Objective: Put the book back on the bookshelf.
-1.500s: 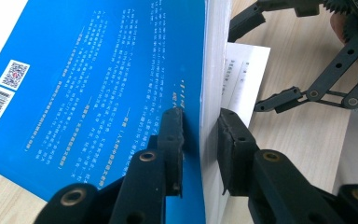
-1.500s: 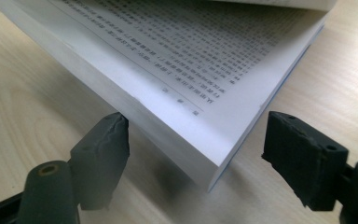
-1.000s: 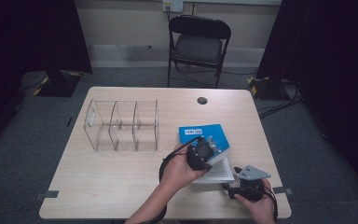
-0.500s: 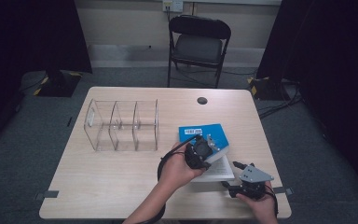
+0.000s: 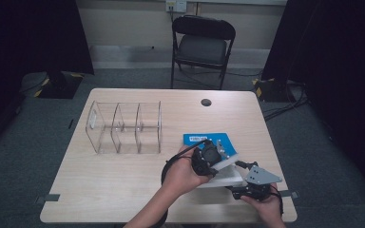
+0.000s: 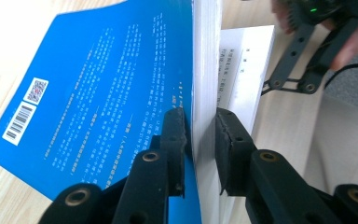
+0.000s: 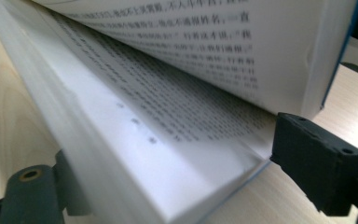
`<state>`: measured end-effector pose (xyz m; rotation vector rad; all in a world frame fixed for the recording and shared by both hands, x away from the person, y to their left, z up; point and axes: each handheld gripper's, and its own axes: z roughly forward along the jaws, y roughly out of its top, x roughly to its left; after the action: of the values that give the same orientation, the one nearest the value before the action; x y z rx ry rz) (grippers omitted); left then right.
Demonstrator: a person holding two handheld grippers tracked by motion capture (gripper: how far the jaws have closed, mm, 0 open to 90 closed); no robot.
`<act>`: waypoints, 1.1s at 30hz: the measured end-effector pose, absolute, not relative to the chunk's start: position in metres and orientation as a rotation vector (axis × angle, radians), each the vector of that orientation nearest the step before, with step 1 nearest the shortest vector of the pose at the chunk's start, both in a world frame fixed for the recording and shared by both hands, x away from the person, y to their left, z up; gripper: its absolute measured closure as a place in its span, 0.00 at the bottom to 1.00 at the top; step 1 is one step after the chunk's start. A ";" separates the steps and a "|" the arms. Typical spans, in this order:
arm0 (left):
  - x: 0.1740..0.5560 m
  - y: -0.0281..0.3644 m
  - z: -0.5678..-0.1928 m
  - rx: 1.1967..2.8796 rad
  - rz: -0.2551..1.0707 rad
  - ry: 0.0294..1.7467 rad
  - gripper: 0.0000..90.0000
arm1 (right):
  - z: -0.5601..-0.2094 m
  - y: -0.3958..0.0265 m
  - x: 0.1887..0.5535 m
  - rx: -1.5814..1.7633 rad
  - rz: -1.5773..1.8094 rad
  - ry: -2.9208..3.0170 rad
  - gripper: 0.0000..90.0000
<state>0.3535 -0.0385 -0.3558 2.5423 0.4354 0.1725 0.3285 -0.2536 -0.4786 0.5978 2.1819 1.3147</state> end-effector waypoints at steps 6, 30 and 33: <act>0.354 -0.037 -0.349 2.536 0.165 0.414 0.84 | -0.472 -0.255 0.329 0.575 1.341 2.172 0.13; 0.350 -0.039 -0.331 2.560 0.182 0.366 0.84 | -0.455 -0.263 0.327 0.581 1.349 2.111 0.11; 0.350 -0.037 -0.325 2.556 0.156 0.355 0.85 | -0.451 -0.261 0.329 0.566 1.339 2.105 0.11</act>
<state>0.3497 -0.0374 -0.3246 2.5556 0.3547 0.1555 0.3288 -0.2613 -0.4509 0.5658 2.1050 1.3394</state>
